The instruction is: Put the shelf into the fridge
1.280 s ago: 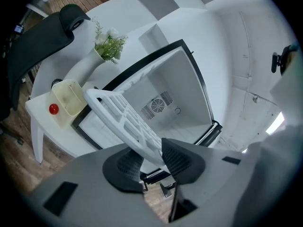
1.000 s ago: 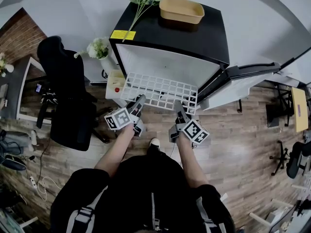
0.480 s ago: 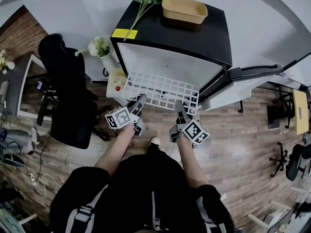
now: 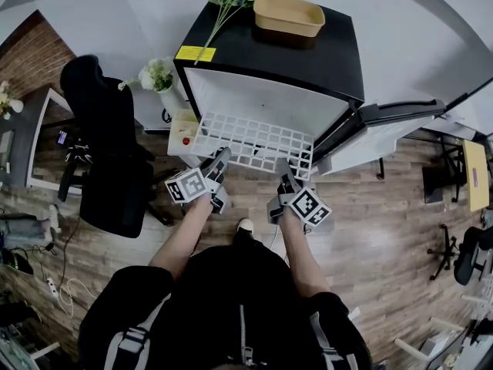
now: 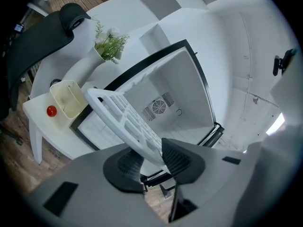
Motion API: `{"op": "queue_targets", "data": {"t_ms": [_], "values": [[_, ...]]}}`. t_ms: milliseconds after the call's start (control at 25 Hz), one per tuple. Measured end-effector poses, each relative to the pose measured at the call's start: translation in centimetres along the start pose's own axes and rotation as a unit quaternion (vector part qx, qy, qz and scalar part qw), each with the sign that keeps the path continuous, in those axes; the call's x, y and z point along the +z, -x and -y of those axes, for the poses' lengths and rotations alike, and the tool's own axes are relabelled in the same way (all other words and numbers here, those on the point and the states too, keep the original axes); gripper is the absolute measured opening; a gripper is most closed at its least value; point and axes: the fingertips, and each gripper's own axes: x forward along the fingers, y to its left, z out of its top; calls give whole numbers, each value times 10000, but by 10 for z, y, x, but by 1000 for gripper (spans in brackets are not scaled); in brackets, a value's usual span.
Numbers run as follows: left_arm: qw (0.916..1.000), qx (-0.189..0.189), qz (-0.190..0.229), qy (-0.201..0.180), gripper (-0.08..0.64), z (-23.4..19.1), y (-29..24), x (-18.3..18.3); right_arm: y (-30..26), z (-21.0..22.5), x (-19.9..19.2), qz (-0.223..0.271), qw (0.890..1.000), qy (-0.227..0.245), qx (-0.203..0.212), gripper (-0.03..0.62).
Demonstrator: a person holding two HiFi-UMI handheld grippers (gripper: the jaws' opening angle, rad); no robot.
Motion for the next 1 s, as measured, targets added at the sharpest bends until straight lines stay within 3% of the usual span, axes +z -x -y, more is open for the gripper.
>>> {"op": "queue_targets", "data": {"t_ms": [1000], "values": [[9998,80,161,-67,123,-7,-36,13,-34,12,25,164,9998,60,-63,126]]}}
